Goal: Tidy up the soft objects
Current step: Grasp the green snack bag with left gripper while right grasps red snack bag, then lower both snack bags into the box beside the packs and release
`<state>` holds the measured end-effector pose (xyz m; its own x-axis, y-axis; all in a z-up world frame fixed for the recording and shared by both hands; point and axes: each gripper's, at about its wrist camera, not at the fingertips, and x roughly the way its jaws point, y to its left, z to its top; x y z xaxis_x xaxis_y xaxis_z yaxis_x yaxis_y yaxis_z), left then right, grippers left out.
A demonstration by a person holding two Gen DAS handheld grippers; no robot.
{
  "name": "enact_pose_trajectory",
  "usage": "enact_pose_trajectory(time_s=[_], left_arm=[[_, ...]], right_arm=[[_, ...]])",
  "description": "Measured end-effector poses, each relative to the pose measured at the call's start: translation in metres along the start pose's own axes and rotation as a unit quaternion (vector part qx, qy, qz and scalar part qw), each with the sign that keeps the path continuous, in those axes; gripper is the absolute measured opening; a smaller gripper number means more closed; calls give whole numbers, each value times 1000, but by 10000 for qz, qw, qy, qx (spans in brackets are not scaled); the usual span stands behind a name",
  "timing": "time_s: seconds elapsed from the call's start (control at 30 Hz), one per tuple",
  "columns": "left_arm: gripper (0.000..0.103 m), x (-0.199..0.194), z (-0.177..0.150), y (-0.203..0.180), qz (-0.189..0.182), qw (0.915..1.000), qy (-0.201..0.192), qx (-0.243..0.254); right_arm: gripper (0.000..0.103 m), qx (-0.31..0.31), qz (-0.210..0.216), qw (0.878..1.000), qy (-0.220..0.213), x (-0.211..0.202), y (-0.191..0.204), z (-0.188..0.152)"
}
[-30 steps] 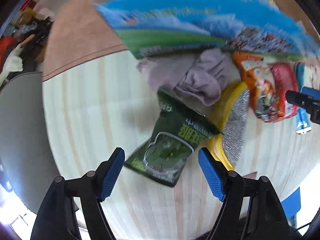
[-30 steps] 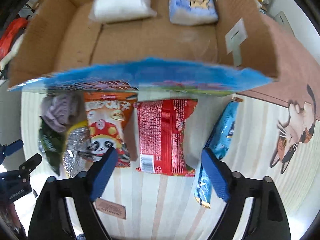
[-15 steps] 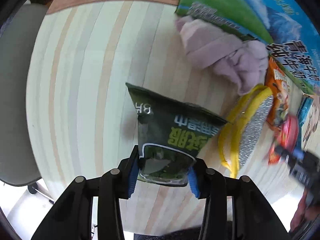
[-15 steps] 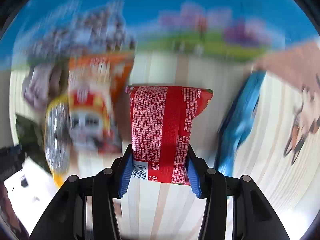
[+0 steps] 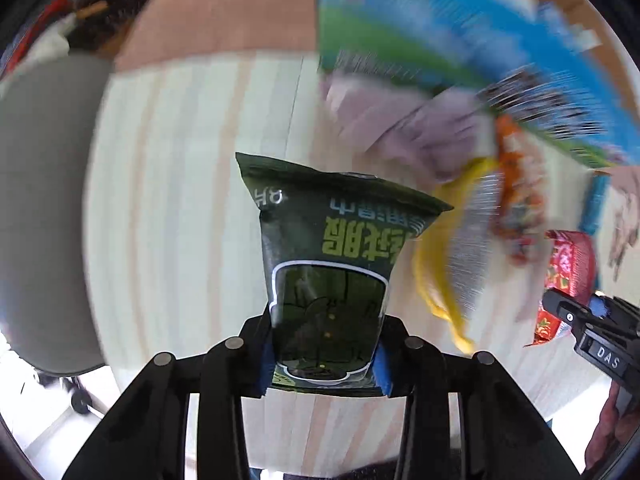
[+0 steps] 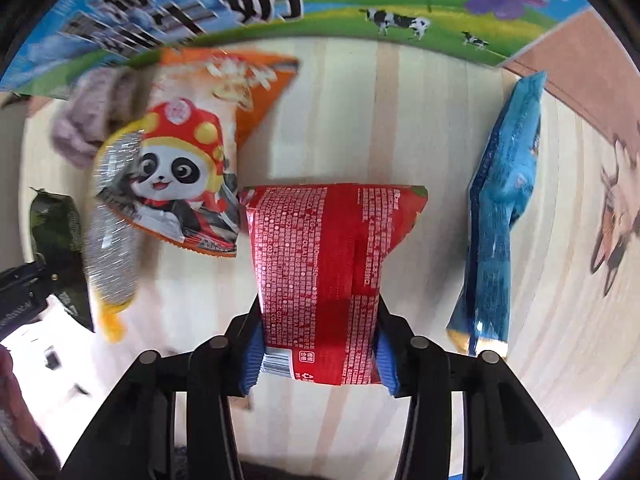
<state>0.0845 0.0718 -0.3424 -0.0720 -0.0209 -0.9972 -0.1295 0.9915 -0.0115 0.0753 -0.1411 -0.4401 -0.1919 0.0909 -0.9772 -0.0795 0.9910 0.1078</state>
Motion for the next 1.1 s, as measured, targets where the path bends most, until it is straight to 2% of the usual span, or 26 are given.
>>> enact_pose_trajectory(time_s=[0.13, 0.23, 0.33, 0.43, 0.5, 0.57, 0.67, 0.77, 0.93, 1.1], left_arm=[[35, -85, -5, -16, -351, 9971, -664, 135], [35, -140, 6, -41, -696, 9919, -1044, 204], [35, -183, 38, -58, -1080, 9861, -1205, 366], [35, -204, 87, -75, -937, 9841, -1383, 605], [35, -192, 122, -92, -768, 9854, -1354, 689], [35, -178, 166, -102, -630, 9887, -1128, 763], [35, -139, 219, -104, -380, 9936, -700, 802], [35, -97, 266, -109, -93, 9963, -221, 826], [35, -44, 290, -111, 163, 9948, 463, 890], [35, -20, 301, -113, 285, 9936, 666, 870]], right_arm=[[47, -100, 414, 9981, -453, -54, 2, -16], [47, -162, 725, 9934, -869, -106, 6, -18], [47, -192, 933, 9867, -1319, -156, 7, -11], [47, -218, 997, 9812, -1635, -205, -1, 18], [47, -207, 799, 9798, -1823, -224, -9, 44], [47, -136, 683, 9813, -1796, -228, -14, 75], [47, -68, 482, 9858, -1609, -213, -27, 113], [47, 87, 309, 9917, -1243, -173, -39, 156], [47, 169, 106, 9978, -635, -118, -49, 198], [47, 82, -96, 9992, -368, -95, -47, 209]])
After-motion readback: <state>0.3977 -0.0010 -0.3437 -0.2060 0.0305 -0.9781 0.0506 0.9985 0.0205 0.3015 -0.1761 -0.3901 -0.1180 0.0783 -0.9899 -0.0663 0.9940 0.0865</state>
